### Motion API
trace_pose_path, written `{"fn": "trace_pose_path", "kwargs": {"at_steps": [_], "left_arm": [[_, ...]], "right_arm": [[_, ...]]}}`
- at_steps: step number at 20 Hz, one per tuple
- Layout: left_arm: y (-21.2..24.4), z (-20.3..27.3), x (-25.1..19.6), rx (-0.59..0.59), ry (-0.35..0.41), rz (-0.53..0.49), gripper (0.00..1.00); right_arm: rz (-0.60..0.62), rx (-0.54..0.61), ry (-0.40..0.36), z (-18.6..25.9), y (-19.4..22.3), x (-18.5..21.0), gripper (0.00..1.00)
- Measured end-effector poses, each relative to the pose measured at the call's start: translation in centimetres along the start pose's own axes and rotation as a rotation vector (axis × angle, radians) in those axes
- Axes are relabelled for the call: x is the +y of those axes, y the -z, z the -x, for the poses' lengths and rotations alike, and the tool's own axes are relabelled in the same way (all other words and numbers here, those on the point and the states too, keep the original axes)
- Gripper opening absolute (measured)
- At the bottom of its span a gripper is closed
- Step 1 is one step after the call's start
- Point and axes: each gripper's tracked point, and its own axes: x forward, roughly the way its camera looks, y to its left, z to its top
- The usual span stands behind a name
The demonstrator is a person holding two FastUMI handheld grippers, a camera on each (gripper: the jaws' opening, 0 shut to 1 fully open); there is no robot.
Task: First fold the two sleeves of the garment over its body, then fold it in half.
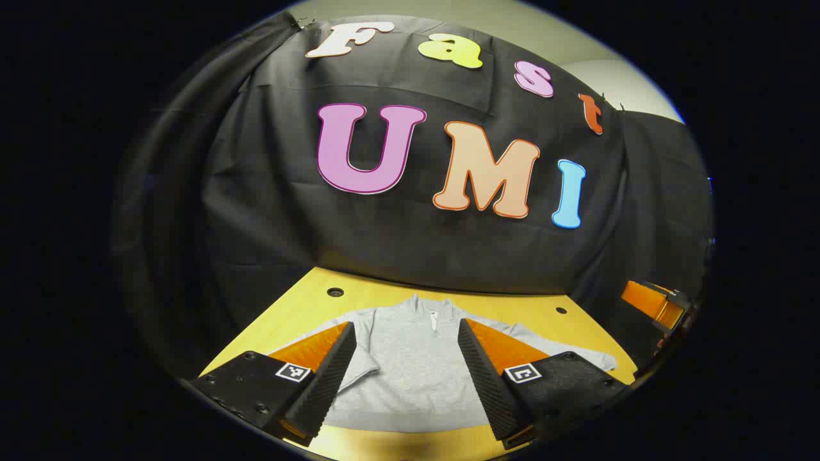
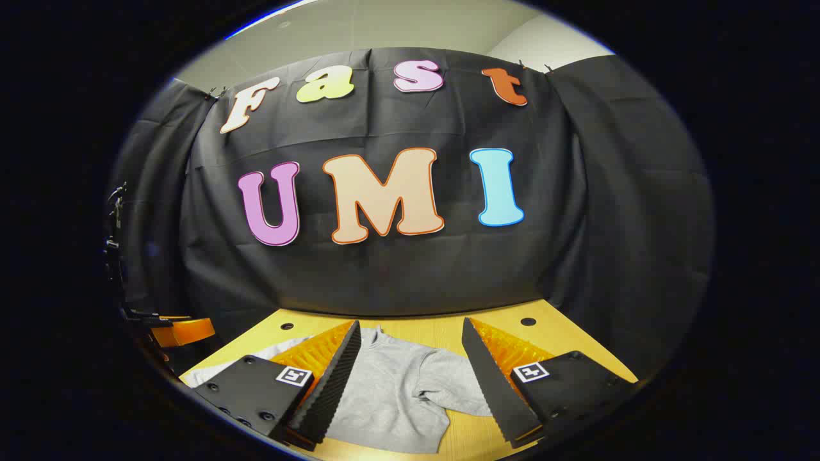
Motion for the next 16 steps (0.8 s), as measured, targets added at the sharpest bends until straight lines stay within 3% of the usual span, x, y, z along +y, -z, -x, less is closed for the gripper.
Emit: {"fn": "trace_pose_path", "kwargs": {"at_steps": [16], "left_arm": [[0.8, -0.3, -0.4, 0.027, 0.024, -0.048, 0.93]], "right_arm": [[-0.007, 0.028, 0.098, 0.3, 1.5, -3.7, 0.95]]}}
